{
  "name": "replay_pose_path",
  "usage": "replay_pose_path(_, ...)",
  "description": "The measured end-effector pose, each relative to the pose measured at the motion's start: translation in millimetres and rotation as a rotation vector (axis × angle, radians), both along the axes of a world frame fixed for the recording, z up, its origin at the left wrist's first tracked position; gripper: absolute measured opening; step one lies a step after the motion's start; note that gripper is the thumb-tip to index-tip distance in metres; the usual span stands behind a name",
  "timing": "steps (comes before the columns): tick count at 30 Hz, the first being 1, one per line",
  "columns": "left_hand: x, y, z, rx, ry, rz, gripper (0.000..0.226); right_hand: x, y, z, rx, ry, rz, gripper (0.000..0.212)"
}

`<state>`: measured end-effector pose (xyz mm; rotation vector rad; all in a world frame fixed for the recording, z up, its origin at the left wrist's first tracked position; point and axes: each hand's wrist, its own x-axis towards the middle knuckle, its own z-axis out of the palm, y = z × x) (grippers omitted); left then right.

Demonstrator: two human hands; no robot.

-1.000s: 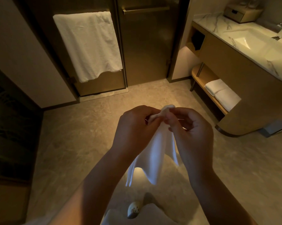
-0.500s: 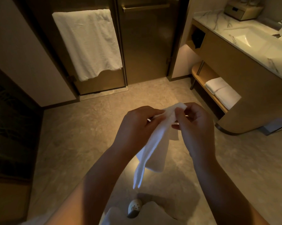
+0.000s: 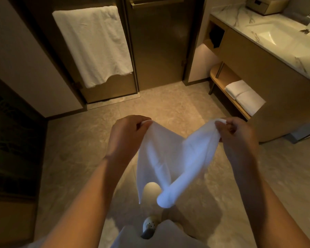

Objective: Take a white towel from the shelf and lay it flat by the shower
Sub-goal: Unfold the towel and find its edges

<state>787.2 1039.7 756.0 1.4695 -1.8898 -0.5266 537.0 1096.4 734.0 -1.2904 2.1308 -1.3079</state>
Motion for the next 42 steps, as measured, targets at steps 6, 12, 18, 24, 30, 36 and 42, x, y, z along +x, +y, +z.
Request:
replay_pose_path(6,21,-13,-6,0.11,-0.039,0.118,0.024,-36,5,-16,0.051,0.183,-0.019,0.01)
replay_pose_path(12,21,-17,-5,0.125,-0.058,0.186,0.023,-65,7,-33,0.123,0.281,-0.016,0.021)
replay_pose_path(18,11,-20,-9,0.132,-0.064,0.218,0.023,-92,9,-47,0.128,0.305,-0.062,0.019)
replay_pose_path(24,-9,-25,-18,0.137,-0.066,0.249,0.023,-114,6,-60,0.071,0.416,-0.141,0.009)
replay_pose_path(30,-32,-35,-37,0.158,-0.115,0.266,0.023,-139,-3,-81,0.157,0.401,-0.173,0.012)
replay_pose_path(36,-51,-62,-57,0.212,-0.12,0.23,0.022,-154,-22,-87,0.178,0.341,-0.079,0.009)
replay_pose_path(42,-72,-113,-79,0.285,-0.083,0.254,0.019,-160,-69,-95,0.177,0.341,-0.027,0.013)
